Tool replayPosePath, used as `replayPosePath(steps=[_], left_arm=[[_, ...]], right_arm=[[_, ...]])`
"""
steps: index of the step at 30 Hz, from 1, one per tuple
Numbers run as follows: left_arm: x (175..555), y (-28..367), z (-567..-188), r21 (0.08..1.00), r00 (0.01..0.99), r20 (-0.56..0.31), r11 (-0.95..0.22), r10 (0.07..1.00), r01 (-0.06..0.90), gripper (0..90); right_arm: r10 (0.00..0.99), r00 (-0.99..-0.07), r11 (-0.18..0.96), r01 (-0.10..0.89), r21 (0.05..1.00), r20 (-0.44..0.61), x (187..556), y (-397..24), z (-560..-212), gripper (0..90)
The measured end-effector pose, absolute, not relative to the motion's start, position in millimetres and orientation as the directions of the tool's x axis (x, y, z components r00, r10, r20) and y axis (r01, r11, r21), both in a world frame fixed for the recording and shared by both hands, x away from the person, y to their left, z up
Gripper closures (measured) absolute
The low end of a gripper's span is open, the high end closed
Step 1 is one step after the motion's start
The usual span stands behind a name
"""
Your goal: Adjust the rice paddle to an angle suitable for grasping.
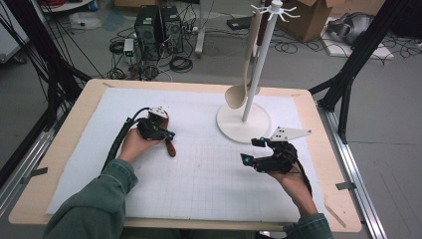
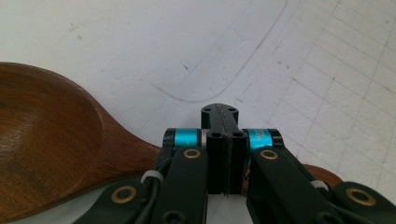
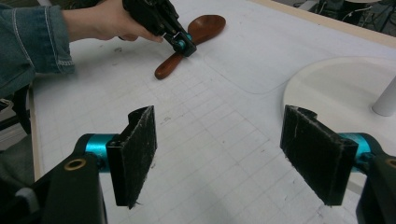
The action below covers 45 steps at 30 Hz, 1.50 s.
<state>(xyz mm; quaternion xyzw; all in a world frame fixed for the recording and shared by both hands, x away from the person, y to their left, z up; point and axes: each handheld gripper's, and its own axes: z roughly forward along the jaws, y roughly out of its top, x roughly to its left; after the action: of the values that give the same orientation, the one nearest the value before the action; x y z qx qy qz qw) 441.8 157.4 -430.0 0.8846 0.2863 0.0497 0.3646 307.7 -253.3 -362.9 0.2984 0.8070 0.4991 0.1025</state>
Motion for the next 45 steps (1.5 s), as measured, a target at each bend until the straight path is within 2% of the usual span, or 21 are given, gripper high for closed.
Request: replayPosePath(steps=[21, 45], left_arm=[[427.9, 172.5, -427.9, 0.71, 0.834, -0.129, -0.536, 0.537, 0.456, 89.6], [411.0, 188.5, -430.8, 0.708, 0.836, -0.125, -0.542, 0.535, 0.453, 89.6]], right_arm=[[0.573, -0.809, 0.335, 0.379, 0.863, 0.133, 308.9, -245.0, -364.0, 26.3], [0.569, -0.811, 0.341, 0.381, 0.859, 0.133, 309.5, -241.4, -364.8, 26.3]])
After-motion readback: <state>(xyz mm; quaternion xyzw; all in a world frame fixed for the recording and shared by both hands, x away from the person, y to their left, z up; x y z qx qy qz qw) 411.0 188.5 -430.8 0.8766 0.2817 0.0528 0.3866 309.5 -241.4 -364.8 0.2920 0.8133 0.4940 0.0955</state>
